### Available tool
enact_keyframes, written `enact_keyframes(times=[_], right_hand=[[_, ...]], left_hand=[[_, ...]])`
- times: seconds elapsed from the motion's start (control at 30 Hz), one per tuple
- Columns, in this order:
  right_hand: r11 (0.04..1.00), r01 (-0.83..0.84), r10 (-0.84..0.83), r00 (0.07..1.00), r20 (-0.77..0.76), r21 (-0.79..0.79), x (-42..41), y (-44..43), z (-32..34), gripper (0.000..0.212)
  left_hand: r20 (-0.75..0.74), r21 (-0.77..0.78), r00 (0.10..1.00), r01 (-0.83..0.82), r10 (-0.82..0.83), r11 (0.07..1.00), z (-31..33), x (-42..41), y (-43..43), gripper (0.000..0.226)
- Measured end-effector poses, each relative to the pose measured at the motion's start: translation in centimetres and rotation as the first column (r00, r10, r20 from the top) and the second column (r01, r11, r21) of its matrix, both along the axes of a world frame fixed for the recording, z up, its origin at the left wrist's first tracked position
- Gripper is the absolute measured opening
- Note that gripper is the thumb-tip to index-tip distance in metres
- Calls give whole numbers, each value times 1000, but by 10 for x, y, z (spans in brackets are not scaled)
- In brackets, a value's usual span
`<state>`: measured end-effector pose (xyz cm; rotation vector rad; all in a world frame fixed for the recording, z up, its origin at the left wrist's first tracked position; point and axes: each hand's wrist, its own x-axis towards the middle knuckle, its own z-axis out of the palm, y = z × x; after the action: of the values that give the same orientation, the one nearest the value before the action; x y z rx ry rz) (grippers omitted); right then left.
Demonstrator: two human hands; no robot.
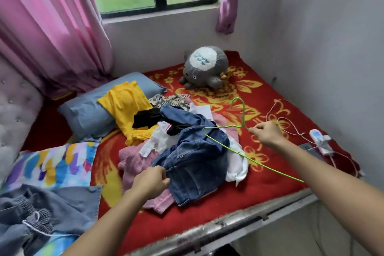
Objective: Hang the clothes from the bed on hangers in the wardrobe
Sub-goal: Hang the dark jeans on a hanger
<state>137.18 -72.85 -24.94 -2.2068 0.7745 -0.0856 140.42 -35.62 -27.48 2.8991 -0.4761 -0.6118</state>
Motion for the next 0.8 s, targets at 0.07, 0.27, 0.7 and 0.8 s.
enact_keyframes(times=[0.07, 0.27, 0.7, 0.8], right_hand=[[999, 29, -28, 999, -40, 35, 31, -16, -31, 30], [998, 60, -56, 982, -179, 19, 125, -64, -108, 26], [984, -153, 75, 828, -556, -95, 165, -48, -277, 31], [970, -235, 174, 860, -480, -68, 148, 5, -271, 25]], left_hand=[[-51, 19, 998, -32, 33, 999, -20, 27, -17, 20], [-185, 57, 968, -161, 169, 985, -80, 84, -49, 20], [-438, 205, 846, -235, 304, 950, -198, 114, -22, 14], [-429, 193, 852, -236, 298, 952, -207, 132, -11, 17]])
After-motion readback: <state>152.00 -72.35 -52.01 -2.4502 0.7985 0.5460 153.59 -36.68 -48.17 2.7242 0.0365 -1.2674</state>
